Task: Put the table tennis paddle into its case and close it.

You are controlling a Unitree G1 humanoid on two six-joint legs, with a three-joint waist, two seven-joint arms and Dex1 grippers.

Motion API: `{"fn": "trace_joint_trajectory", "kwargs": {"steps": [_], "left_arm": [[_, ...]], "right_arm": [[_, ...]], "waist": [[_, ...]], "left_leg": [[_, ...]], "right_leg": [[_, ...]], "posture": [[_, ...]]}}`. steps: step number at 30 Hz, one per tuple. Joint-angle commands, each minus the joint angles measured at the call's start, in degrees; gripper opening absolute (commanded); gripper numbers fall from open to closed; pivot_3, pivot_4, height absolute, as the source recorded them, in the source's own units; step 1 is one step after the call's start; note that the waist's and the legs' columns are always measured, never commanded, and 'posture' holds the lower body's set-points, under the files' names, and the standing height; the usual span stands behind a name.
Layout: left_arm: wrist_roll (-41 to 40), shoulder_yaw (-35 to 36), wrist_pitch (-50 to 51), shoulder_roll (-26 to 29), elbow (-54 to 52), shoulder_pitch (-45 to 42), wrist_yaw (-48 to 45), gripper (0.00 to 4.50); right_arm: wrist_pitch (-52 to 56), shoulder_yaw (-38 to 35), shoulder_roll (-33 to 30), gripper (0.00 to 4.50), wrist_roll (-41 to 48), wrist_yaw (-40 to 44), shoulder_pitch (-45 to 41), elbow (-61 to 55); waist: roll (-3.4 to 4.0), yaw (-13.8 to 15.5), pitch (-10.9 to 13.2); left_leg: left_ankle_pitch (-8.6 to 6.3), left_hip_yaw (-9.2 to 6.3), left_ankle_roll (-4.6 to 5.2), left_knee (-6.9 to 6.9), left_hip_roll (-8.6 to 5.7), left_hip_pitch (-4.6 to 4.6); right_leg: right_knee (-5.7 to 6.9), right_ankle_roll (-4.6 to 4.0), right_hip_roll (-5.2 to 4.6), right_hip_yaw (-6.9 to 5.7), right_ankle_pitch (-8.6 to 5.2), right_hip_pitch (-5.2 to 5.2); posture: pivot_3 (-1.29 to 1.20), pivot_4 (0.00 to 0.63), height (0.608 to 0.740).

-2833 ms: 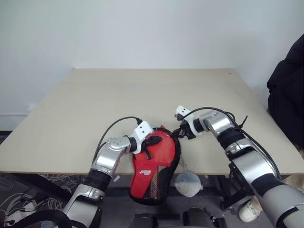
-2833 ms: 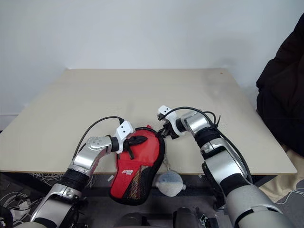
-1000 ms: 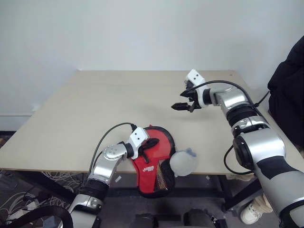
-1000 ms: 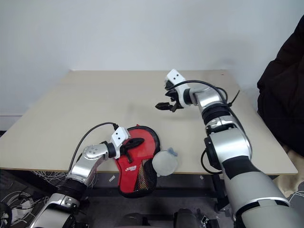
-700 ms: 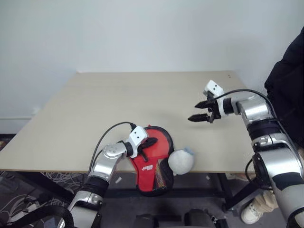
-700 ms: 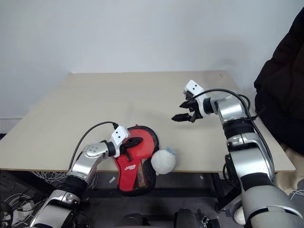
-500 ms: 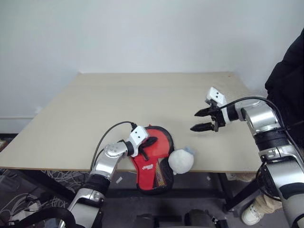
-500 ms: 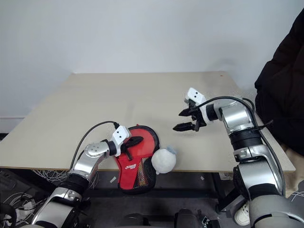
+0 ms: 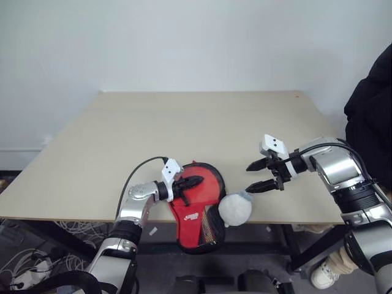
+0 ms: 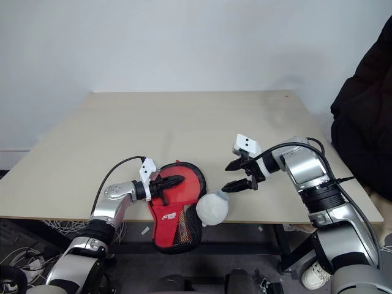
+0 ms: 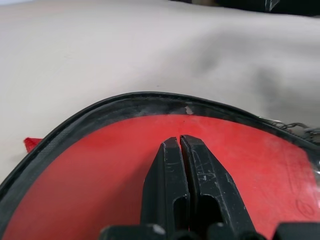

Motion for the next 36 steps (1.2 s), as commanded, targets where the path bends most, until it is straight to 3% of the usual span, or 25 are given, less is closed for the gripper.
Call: {"fn": "trace_joint_trajectory", "kwargs": {"steps": [1,9,25,28,36], "left_arm": [[1.83,-1.38,3.67,0.4,4.8,2.73,-0.88,0.0],[2.27,-1.42,3.38,0.47,4.95,2.78,-1.04,0.0],[2.44,-1.69,3.27,0.71,4.2,2.96,-1.72,0.0],[2.51,-1.68,3.02,0.86,4.26,2.94,-1.87,0.0],[2.67,-1.87,2.82,1.06,3.9,2.94,-2.14,0.0]], "right_arm": [[-0.12,0.28,-2.02,4.48,2.52,1.89,1.45,-5.41],[2.19,1.6,-4.37,4.48,5.73,2.39,5.7,-13.11],[2.23,6.18,0.06,4.48,4.68,-5.58,7.22,-11.05],[1.99,6.81,0.43,3.96,4.43,-6.67,7.71,-10.83],[0.92,7.57,-0.21,1.83,4.5,-7.29,9.02,-11.52]], "waist": [[-0.02,0.23,-0.02],[-0.06,0.68,0.01],[-0.07,0.78,0.0],[-0.08,0.78,0.0],[-0.09,0.77,0.0]], "left_leg": [[-0.02,-0.01,0.01,-0.03,0.02,0.01],[-0.09,-0.01,-0.09,-0.26,0.12,0.02],[-0.1,0.0,-0.1,-0.33,0.12,0.02],[-0.1,0.0,-0.1,-0.33,0.12,0.02],[-0.1,-0.01,-0.1,-0.37,0.13,0.02]], "right_leg": [[-0.1,-0.01,0.01,-0.01,0.0,0.03],[-0.33,-0.06,0.04,-0.02,-0.02,0.0],[-0.41,-0.06,0.03,-0.03,-0.02,-0.01],[-0.43,-0.07,0.03,-0.03,-0.02,0.0],[-0.44,-0.07,0.03,-0.02,-0.02,-0.01]], "posture": [[0.0,0.0,0.74],[0.0,0.0,0.74],[0.0,0.0,0.74],[0.0,0.0,0.74],[0.0,0.0,0.74]]}}
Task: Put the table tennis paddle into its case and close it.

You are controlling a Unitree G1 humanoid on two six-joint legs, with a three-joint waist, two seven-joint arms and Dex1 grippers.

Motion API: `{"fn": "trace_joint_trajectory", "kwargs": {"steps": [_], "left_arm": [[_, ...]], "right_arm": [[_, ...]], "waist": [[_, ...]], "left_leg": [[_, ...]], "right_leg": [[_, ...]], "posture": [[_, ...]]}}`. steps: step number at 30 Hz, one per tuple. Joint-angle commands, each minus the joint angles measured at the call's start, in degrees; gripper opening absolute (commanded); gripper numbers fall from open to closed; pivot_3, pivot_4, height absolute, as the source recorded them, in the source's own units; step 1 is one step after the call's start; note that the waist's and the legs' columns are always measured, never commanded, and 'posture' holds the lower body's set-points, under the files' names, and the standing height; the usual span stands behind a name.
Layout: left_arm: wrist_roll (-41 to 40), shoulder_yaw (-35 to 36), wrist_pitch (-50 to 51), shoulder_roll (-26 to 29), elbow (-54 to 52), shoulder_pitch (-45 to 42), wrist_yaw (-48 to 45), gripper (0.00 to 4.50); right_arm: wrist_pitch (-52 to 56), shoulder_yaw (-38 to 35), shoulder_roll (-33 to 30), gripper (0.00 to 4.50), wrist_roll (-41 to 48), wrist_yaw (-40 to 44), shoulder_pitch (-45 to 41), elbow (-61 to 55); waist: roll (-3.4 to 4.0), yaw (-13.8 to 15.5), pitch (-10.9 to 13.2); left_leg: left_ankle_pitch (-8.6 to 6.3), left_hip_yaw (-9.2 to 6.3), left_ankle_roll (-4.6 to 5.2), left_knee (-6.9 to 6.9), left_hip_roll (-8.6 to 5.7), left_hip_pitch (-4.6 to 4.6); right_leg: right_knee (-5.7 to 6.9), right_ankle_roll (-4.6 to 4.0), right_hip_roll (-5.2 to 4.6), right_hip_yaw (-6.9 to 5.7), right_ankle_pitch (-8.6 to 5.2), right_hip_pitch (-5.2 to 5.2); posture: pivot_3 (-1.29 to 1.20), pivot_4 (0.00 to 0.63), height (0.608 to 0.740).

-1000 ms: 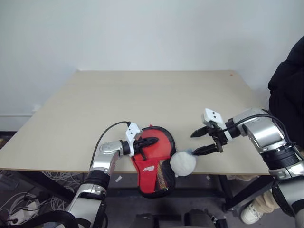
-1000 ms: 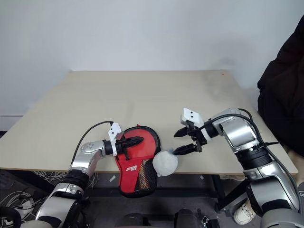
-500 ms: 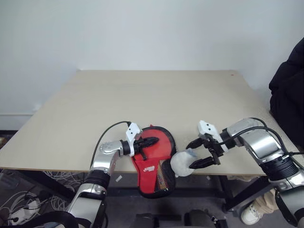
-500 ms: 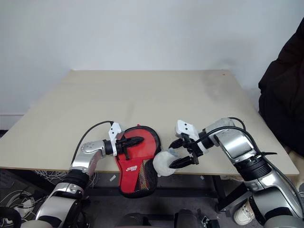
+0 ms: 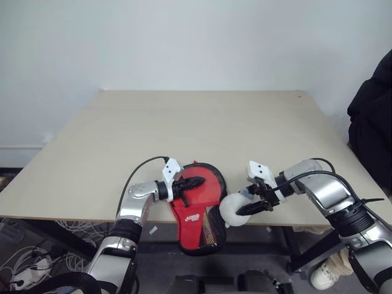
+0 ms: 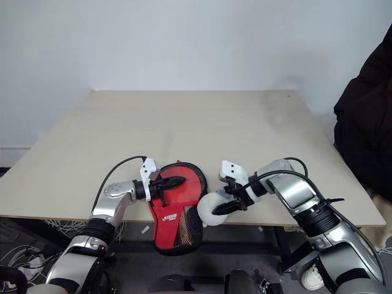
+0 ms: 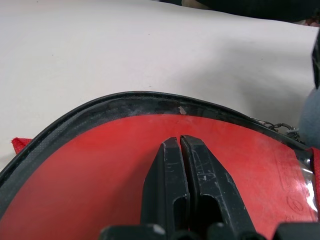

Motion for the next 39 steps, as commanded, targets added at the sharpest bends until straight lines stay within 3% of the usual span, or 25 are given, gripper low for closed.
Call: {"fn": "trace_joint_trajectory", "kwargs": {"steps": [1,7,13,25,33,39], "left_arm": [[2.71,-1.91,2.31,0.86,3.9,3.19,-0.3,0.0],[2.73,-1.95,2.31,0.94,3.85,3.03,-0.35,0.0],[2.7,-2.08,2.24,1.01,3.69,3.14,-0.38,0.0],[2.58,-2.19,2.31,1.04,3.63,3.13,-0.21,0.0],[2.61,-2.25,2.34,0.97,3.65,3.01,0.07,0.0],[2.62,-2.32,2.34,1.04,3.8,2.79,0.1,0.0]], "right_arm": [[-1.25,0.18,-0.61,1.59,-0.03,-0.29,0.45,-1.37],[-7.59,1.85,-4.79,0.47,-1.34,3.51,3.24,-2.77],[-17.64,3.48,-12.39,0.47,-2.24,10.65,7.71,-5.28],[-22.12,3.5,-15.7,0.47,-2.24,13.54,10.55,-6.74],[-29.06,5.76,-25.54,0.47,1.58,15.64,19.18,-15.61],[-30.09,5.35,-23.5,0.47,-0.79,14.42,18.7,-14.26]], "waist": [[-0.01,0.01,0.0],[-0.04,0.02,0.01],[-0.18,0.26,0.07],[-0.26,0.49,0.12],[0.05,3.5,-0.09],[0.2,4.32,-0.22]], "left_leg": [[0.0,0.0,0.0,-0.01,0.0,0.0],[-0.01,0.0,-0.01,-0.04,0.0,0.0],[-0.11,0.01,0.03,-0.07,-0.03,0.01],[-0.19,0.01,0.07,-0.07,-0.03,0.0],[-0.77,0.03,0.47,0.05,-0.15,-0.04],[-1.52,0.2,0.86,0.5,-0.23,-0.09]], "right_leg": [[0.0,0.0,0.0,0.0,0.0,0.0],[-0.05,0.01,0.01,-0.02,-0.01,0.01],[-0.14,0.12,-0.01,-0.04,-0.08,0.06],[-0.18,0.15,-0.03,-0.03,-0.12,0.07],[-0.23,0.19,-0.24,-0.1,-0.38,0.07],[-0.36,0.2,-1.14,-1.61,-0.42,0.18]], "posture": [[0.0,0.0,0.74],[0.0,0.0,0.74],[0.0,0.0,0.74],[0.0,0.0,0.74],[0.0,0.0,0.74],[0.0,0.0,0.74]]}}
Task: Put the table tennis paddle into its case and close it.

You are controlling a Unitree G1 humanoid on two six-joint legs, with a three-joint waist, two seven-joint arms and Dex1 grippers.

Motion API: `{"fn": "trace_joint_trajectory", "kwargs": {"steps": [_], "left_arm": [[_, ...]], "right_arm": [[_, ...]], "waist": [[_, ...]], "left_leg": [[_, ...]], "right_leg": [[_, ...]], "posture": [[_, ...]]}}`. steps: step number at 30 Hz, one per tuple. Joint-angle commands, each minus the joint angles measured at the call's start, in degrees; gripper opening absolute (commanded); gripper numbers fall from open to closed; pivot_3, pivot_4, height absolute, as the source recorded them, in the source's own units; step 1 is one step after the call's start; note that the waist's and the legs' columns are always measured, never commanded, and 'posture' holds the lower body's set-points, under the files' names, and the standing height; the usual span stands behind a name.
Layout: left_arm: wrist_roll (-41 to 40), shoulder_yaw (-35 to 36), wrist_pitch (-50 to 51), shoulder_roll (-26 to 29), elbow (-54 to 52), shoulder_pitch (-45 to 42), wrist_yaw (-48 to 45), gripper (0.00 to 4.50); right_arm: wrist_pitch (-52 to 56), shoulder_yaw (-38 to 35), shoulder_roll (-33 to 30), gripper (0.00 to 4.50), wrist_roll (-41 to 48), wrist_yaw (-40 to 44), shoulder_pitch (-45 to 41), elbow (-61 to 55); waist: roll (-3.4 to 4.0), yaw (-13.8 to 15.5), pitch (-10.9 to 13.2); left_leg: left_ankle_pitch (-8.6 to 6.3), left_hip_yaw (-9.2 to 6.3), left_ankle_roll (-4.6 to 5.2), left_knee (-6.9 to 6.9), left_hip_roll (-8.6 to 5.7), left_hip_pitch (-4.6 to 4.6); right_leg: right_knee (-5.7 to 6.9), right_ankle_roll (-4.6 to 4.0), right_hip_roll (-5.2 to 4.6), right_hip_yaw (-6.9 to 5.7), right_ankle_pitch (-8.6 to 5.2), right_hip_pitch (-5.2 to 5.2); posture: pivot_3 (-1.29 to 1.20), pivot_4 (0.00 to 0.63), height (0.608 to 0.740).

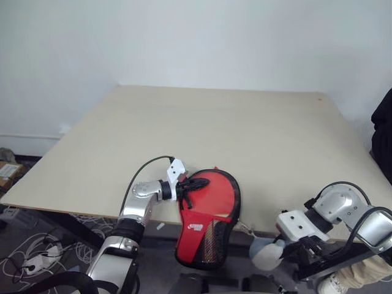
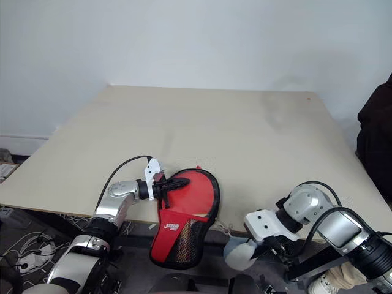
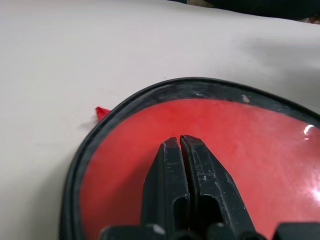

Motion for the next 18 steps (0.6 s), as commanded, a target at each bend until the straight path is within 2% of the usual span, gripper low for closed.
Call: {"fn": "trace_joint_trajectory", "kwargs": {"steps": [1,5,18], "left_arm": [[2.71,-0.86,2.4,1.45,5.23,2.95,0.99,0.0],[2.79,-1.13,2.45,1.38,5.17,2.76,0.71,0.0],[2.64,-4.78,4.18,0.28,-1.09,4.24,-3.78,0.0]], "right_arm": [[0.05,1.93,0.42,0.47,-2.09,3.54,0.08,1.95],[-0.34,1.89,1.3,0.47,-2.68,4.04,-0.43,2.7],[-1.17,1.12,3.87,0.47,-3.98,4.49,-1.74,4.33]], "waist": [[0.02,0.01,-0.02],[0.06,-0.04,-0.03],[0.28,-0.04,-0.17]], "left_leg": [[-0.05,0.02,0.05,0.03,0.0,-0.01],[-0.13,-0.06,0.03,0.05,0.08,-0.01],[-0.19,-0.11,-0.17,0.1,0.14,0.03]], "right_leg": [[-0.09,0.0,-0.05,-0.16,0.0,0.04],[-0.53,-0.01,-0.13,-0.66,0.03,0.27],[-0.72,0.04,-0.25,-1.41,0.05,0.49]], "posture": [[0.0,0.0,0.74],[0.0,0.0,0.74],[0.0,0.0,0.74]]}}
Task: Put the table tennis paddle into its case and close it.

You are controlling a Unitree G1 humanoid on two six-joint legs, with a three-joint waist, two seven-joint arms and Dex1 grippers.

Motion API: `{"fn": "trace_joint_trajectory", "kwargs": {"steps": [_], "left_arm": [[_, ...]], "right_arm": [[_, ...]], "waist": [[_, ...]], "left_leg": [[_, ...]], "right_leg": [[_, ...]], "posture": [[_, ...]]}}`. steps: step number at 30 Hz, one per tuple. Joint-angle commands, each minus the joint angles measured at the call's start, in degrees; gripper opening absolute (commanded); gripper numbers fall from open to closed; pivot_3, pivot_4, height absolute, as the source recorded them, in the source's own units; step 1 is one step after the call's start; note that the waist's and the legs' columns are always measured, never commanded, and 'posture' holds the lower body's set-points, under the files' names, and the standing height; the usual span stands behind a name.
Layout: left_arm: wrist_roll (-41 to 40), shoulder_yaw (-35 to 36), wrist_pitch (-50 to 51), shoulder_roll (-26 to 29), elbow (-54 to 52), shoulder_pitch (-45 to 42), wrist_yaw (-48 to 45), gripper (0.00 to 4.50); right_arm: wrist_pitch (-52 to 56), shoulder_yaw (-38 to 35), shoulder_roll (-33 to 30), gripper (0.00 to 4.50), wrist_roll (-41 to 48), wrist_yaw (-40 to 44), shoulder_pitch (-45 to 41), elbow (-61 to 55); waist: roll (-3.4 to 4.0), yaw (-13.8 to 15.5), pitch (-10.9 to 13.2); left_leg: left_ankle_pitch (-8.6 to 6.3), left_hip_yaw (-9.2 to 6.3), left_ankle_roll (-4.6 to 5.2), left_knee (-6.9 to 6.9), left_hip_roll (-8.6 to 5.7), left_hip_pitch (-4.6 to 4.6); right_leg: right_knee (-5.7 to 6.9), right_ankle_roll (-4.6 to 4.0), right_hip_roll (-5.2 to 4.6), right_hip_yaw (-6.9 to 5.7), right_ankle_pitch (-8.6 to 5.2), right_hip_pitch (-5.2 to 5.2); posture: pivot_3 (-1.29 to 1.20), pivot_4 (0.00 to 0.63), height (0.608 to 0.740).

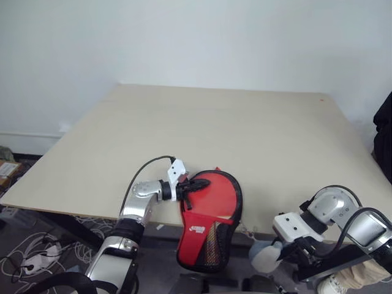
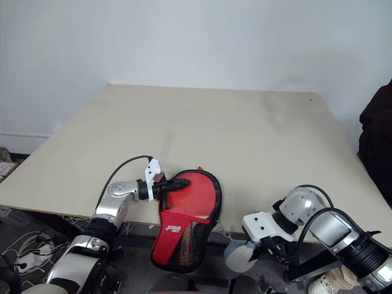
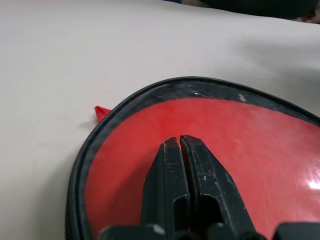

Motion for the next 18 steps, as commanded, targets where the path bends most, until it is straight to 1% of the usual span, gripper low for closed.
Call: {"fn": "trace_joint_trajectory", "kwargs": {"steps": [1,7,11,14,16,18], "left_arm": [[2.51,-3.86,3.69,-0.18,0.87,3.45,-1.55,0.0],[3.13,-5.0,4.34,-0.49,-1.11,3.88,-1.77,0.0],[3.25,-5.34,4.51,-0.33,-1.4,4.01,-1.73,0.0],[3.34,-5.47,4.5,-0.24,-1.29,4.06,-1.7,0.0],[3.45,-5.55,4.35,-0.3,-0.98,4.08,-1.7,0.0],[3.58,-5.7,4.31,-0.52,-0.72,4.06,-1.68,0.0]], "right_arm": [[-0.21,0.01,-0.81,0.47,0.21,2.56,-0.03,-1.04],[-2.21,1.26,-6.56,0.47,3.78,2.9,4.94,-8.73],[-2.98,0.89,-7.31,0.47,4.15,2.9,5.29,-10.34],[-2.58,0.11,-5.55,0.47,3.77,2.9,3.49,-9.71],[-1.07,-0.21,-1.46,0.47,2.23,0.98,-0.29,-6.48],[1.7,-0.03,3.9,0.47,0.6,-2.01,-5.5,-2.32]], "waist": [[0.02,0.03,-0.02],[0.11,0.32,-0.06],[0.11,0.31,-0.06],[0.09,0.2,-0.05],[0.03,-0.07,-0.03],[0.0,-0.87,-0.02]], "left_leg": [[-0.01,0.0,0.07,0.02,0.0,0.0],[-0.32,-0.02,0.39,0.18,-0.09,0.01],[-0.51,-0.03,0.51,0.25,-0.32,0.02],[-0.56,0.01,0.57,0.32,-0.43,0.0],[-0.66,0.01,0.39,0.37,-0.43,0.04],[-0.68,0.03,0.31,0.41,-0.37,0.27]], "right_leg": [[0.0,0.01,0.0,-0.03,0.0,0.01],[-0.07,0.16,-0.2,-0.36,-0.05,0.19],[-0.15,0.26,-0.67,-1.07,-0.08,0.39],[-0.28,0.31,-0.77,-1.28,-0.1,0.54],[-0.29,0.41,-0.76,-1.33,-0.15,0.63],[-0.27,0.71,-0.71,-1.36,-0.33,0.92]], "posture": [[0.0,0.0,0.74],[0.0,0.0,0.74],[0.0,0.0,0.74],[0.0,0.0,0.74],[0.0,0.0,0.74],[0.0,0.0,0.74]]}}
